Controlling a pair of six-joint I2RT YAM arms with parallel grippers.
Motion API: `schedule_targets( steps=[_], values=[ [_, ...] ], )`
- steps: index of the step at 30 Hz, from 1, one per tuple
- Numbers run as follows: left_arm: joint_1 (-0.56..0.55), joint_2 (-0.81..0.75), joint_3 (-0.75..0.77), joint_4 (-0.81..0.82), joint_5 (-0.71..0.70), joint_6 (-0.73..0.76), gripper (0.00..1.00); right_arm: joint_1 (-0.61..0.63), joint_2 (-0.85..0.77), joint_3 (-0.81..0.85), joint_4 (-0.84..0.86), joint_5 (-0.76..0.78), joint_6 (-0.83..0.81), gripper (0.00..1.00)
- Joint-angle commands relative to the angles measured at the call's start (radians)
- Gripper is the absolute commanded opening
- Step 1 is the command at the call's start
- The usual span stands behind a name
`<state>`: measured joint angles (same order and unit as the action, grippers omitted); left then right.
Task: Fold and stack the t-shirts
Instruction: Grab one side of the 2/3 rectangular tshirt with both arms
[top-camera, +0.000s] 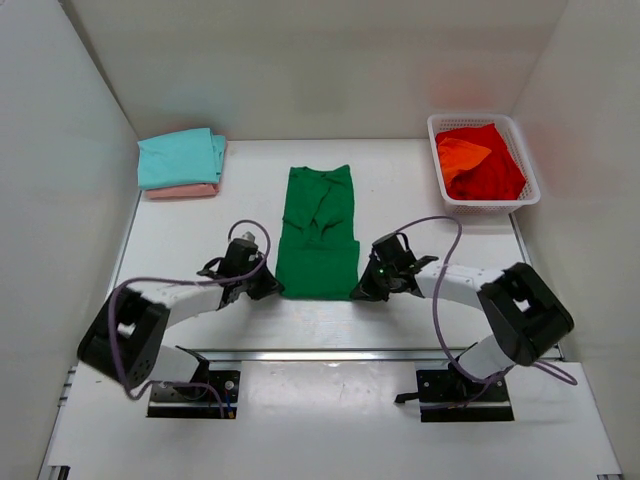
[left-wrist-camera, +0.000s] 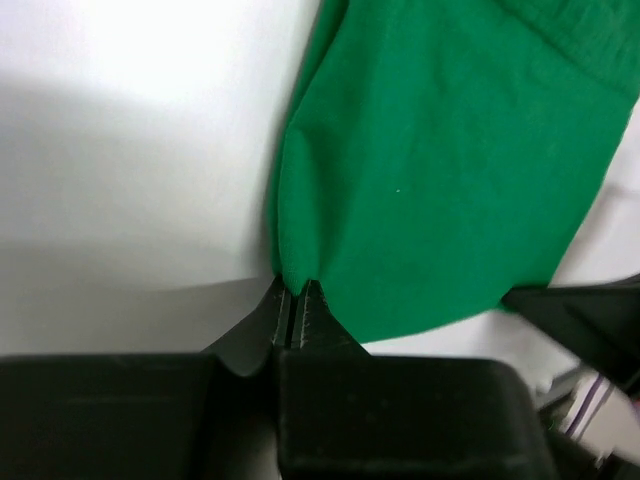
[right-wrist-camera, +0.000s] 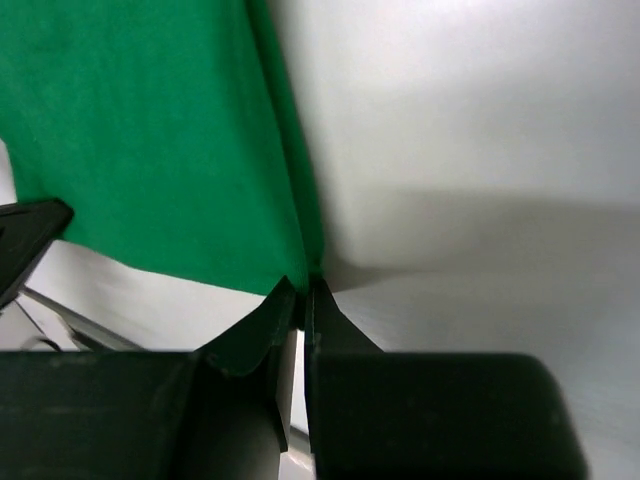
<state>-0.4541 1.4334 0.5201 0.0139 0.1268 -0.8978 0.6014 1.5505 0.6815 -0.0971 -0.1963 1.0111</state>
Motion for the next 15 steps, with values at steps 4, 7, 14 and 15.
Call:
schedule_targets(
  steps=[4, 7, 14, 15],
  values=[
    [-0.105, -0.37, -0.169, -0.31, 0.005, -0.061, 0.0, 0.075, -0.261, -0.16, -0.228, 0.012, -0.051, 0.0],
    [-0.165, -0.538, -0.226, -0.382, -0.013, -0.127, 0.0, 0.193, -0.352, -0.198, -0.279, 0.063, -0.013, 0.0],
    [-0.173, -0.818, -0.308, -0.485, -0.021, -0.204, 0.0, 0.314, -0.515, -0.232, -0.36, 0.136, 0.093, 0.0],
    [-0.172, -0.829, -0.299, -0.494, -0.016, -0.208, 0.0, 0.299, -0.527, -0.234, -0.369, 0.129, 0.087, 0.0]
  ],
)
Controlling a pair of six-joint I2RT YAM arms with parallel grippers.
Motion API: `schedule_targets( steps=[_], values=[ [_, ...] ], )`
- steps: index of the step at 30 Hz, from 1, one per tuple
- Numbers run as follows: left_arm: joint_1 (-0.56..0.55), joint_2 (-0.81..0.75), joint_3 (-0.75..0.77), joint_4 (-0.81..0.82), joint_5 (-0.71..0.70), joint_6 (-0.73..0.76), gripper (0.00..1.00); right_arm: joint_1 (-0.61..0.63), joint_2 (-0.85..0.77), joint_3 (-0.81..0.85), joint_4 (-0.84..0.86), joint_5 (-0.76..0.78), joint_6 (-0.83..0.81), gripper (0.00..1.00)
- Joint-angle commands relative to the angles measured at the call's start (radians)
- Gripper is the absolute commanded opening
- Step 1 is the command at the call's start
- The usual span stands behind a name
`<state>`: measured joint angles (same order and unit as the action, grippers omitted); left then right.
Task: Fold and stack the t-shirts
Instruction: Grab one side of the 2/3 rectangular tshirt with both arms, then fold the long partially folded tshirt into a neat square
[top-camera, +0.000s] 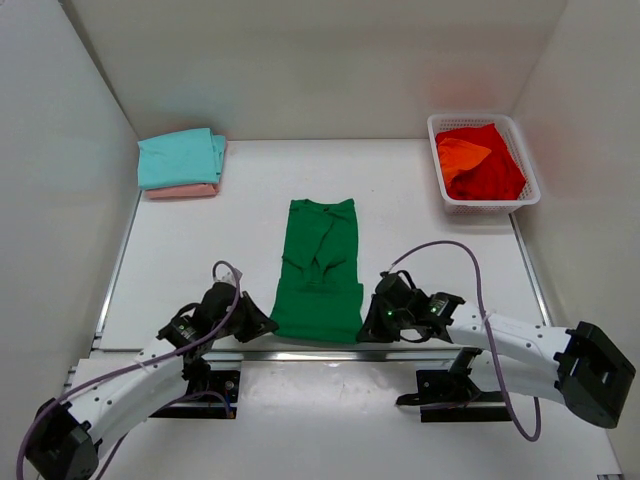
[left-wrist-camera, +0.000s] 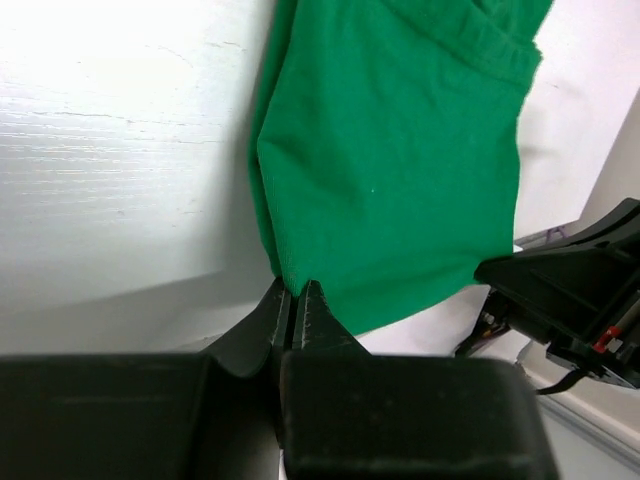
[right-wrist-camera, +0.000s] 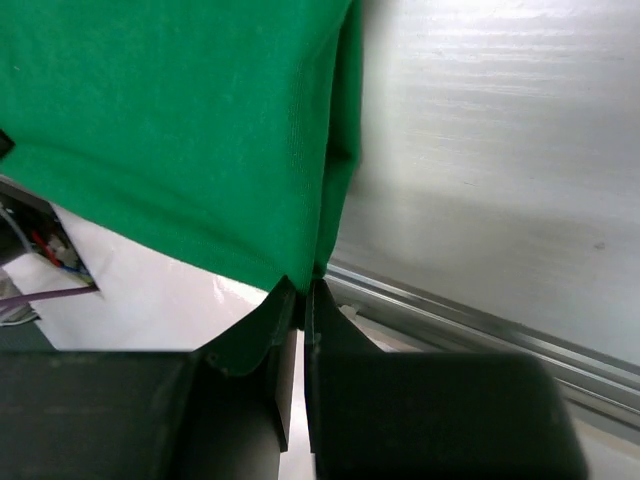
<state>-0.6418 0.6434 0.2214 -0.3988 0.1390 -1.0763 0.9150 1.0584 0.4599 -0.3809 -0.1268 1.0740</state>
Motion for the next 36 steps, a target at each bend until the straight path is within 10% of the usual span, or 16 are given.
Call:
schedule_targets(
  steps=[1, 16, 36],
  values=[
    [0.007, -0.039, 0.016, -0.083, -0.032, -0.03, 0.0, -0.03, -0.044, -0.003, -0.092, 0.059, 0.005, 0.0],
    [0.218, 0.326, 0.41, -0.06, 0.062, 0.147, 0.0, -0.432, 0.072, 0.33, -0.23, -0.181, -0.313, 0.0],
    [0.369, 1.016, 0.988, 0.081, 0.044, 0.16, 0.02, -0.652, 0.671, 0.962, -0.187, -0.264, -0.514, 0.0]
  ],
)
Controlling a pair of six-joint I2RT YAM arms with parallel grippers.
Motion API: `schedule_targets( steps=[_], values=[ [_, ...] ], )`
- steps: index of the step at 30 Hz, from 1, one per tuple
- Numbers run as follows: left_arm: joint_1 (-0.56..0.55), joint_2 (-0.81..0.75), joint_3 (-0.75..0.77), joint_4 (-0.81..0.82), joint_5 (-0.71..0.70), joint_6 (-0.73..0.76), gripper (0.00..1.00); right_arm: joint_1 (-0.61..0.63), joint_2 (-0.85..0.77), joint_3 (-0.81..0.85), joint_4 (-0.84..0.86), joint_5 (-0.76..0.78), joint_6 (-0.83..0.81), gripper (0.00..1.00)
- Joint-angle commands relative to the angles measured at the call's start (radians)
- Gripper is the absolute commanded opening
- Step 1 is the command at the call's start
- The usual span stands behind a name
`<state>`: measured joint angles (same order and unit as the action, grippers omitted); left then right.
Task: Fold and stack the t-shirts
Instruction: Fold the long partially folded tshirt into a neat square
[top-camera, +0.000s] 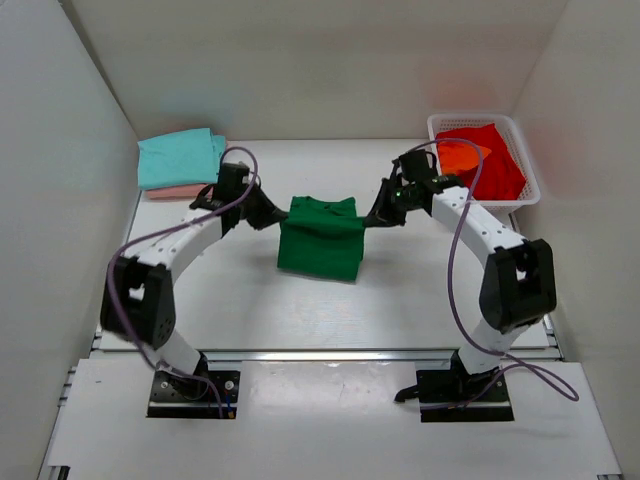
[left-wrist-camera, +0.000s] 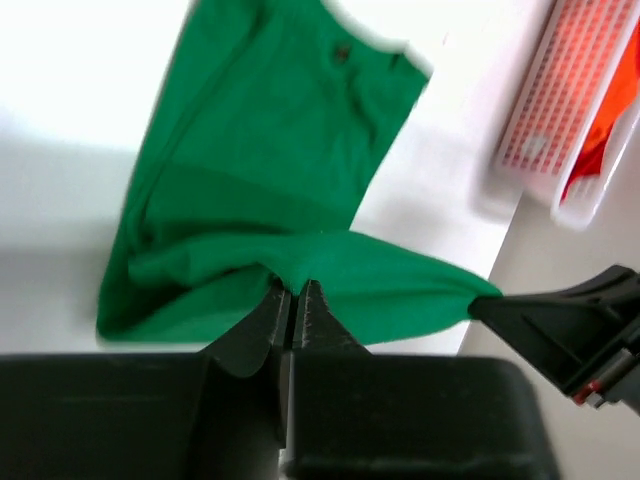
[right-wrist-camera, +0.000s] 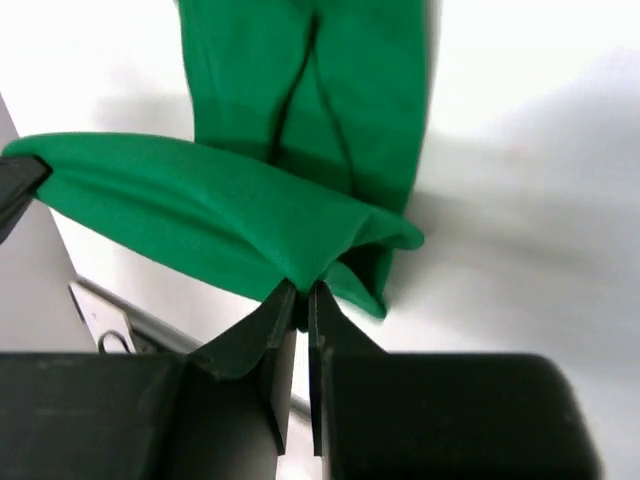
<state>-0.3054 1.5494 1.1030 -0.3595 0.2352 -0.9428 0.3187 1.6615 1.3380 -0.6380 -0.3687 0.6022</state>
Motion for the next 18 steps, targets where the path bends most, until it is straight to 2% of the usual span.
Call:
schedule_targets(
  steps=[1, 2, 3, 4, 5, 6, 7, 8, 9, 10, 11, 12, 14, 15, 16, 17, 18],
  values=[
    [0.049, 0.144, 0.148, 0.062, -0.042, 0.032, 0.18, -0.081, 0.133, 0.134, 0.081, -0.033, -0.042, 0.07],
    [0.07, 0.2, 0.158, 0.117, -0.013, 0.019, 0.15, -0.092, 0.192, 0.188, 0.107, -0.047, -0.038, 0.24],
    [0.083, 0.254, 0.164, 0.167, 0.013, 0.004, 0.15, -0.102, 0.217, 0.214, 0.125, -0.036, -0.051, 0.33],
    [0.106, 0.285, 0.153, 0.282, 0.059, -0.026, 0.2, -0.11, 0.256, 0.248, 0.173, -0.023, -0.058, 0.41],
    [0.135, 0.29, 0.121, 0.43, 0.097, -0.046, 0.37, -0.118, 0.273, 0.271, 0.188, -0.006, -0.061, 0.42],
    [0.143, 0.307, 0.112, 0.495, 0.119, -0.085, 0.44, -0.119, 0.273, 0.28, 0.223, 0.017, -0.059, 0.42],
    [0.159, 0.311, 0.11, 0.551, 0.142, -0.102, 0.46, -0.124, 0.28, 0.294, 0.244, 0.022, -0.07, 0.45],
    [0.175, 0.317, 0.11, 0.573, 0.159, -0.094, 0.38, -0.132, 0.285, 0.32, 0.242, 0.027, -0.079, 0.46],
    [0.172, 0.313, 0.115, 0.558, 0.162, -0.061, 0.37, -0.127, 0.285, 0.328, 0.227, 0.034, -0.079, 0.47],
    [0.172, 0.292, 0.109, 0.554, 0.162, -0.021, 0.4, -0.13, 0.284, 0.334, 0.231, 0.03, -0.094, 0.47],
    [0.172, 0.285, 0.091, 0.557, 0.167, -0.001, 0.51, -0.124, 0.284, 0.323, 0.23, 0.024, -0.102, 0.49],
    [0.17, 0.261, 0.059, 0.565, 0.171, 0.016, 0.58, -0.118, 0.273, 0.3, 0.235, 0.027, -0.111, 0.5],
    [0.181, 0.235, -0.001, 0.609, 0.193, 0.007, 0.51, -0.092, 0.268, 0.262, 0.241, 0.025, -0.12, 0.5],
    [0.187, 0.224, -0.029, 0.605, 0.2, 0.019, 0.52, -0.087, 0.255, 0.245, 0.233, 0.033, -0.131, 0.5],
    [0.186, 0.215, -0.04, 0.588, 0.204, 0.047, 0.55, -0.075, 0.251, 0.233, 0.232, 0.033, -0.131, 0.5],
    [0.19, 0.206, -0.058, 0.544, 0.191, 0.086, 0.65, -0.061, 0.238, 0.207, 0.228, 0.039, -0.13, 0.5],
    [0.19, 0.204, -0.06, 0.507, 0.178, 0.113, 0.67, -0.066, 0.227, 0.185, 0.23, 0.045, -0.128, 0.5]
  ],
)
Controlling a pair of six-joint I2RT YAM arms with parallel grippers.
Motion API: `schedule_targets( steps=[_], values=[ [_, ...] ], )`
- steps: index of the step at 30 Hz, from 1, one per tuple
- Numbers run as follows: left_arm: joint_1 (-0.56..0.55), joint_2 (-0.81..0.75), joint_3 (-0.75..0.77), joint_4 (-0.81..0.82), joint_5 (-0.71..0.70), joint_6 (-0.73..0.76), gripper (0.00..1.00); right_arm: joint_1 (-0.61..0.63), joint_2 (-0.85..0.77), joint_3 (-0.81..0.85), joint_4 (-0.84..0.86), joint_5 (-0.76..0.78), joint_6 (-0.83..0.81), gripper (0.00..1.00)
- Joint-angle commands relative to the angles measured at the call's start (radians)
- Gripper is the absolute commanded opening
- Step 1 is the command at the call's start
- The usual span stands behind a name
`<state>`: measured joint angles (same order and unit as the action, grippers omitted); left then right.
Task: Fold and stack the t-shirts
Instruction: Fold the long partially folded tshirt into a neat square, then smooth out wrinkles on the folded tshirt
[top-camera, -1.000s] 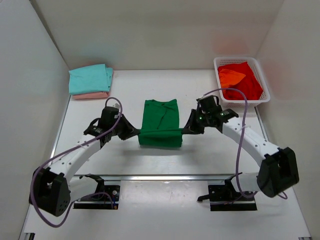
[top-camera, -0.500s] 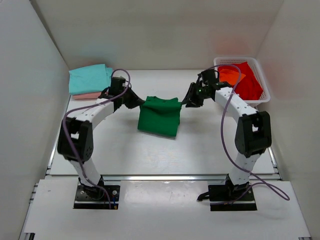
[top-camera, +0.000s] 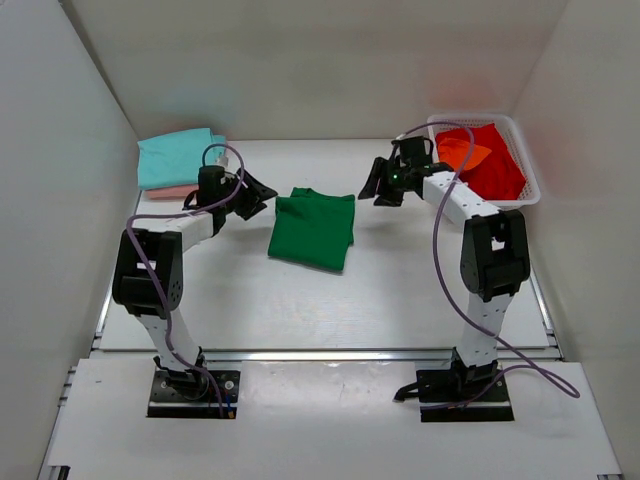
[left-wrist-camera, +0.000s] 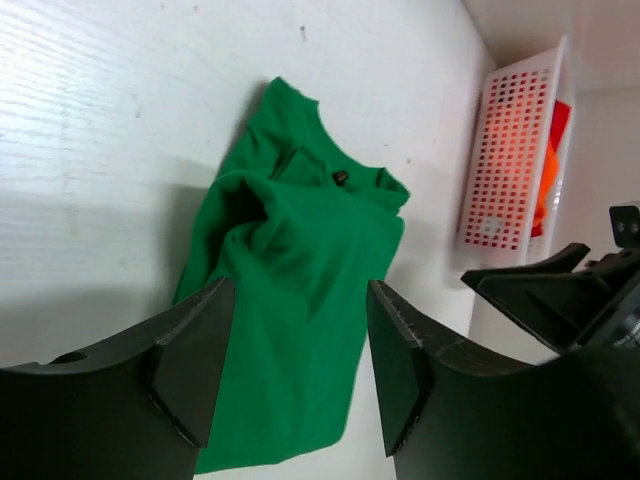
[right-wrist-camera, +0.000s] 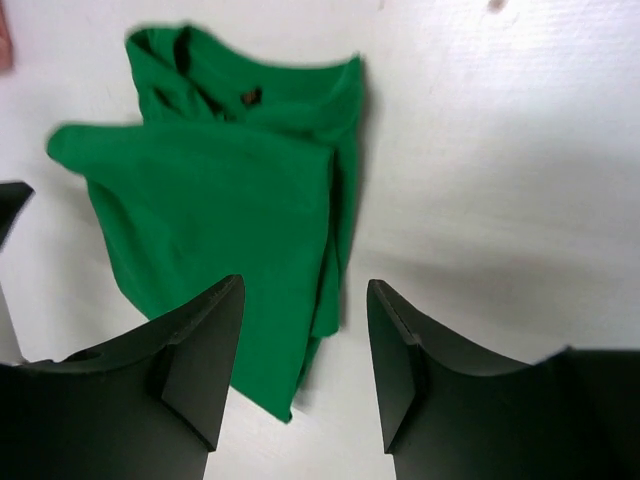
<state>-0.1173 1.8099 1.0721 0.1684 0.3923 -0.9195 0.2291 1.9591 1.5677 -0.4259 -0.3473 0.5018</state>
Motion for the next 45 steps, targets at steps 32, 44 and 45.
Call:
schedule_targets(
  steps=[32, 44, 45],
  values=[
    [-0.15, -0.086, -0.18, -0.253, -0.159, 0.099, 0.64, 0.116, 0.454, 0.498, 0.167, -0.45, -0.373, 0.54],
    [-0.116, 0.003, -0.098, -0.293, -0.127, 0.137, 0.64, 0.197, 0.558, 0.601, 0.087, -0.446, -0.448, 0.53],
    [-0.123, -0.004, -0.109, -0.288, -0.135, 0.134, 0.64, 0.2, 0.561, 0.609, 0.078, -0.434, -0.445, 0.52]
  ],
)
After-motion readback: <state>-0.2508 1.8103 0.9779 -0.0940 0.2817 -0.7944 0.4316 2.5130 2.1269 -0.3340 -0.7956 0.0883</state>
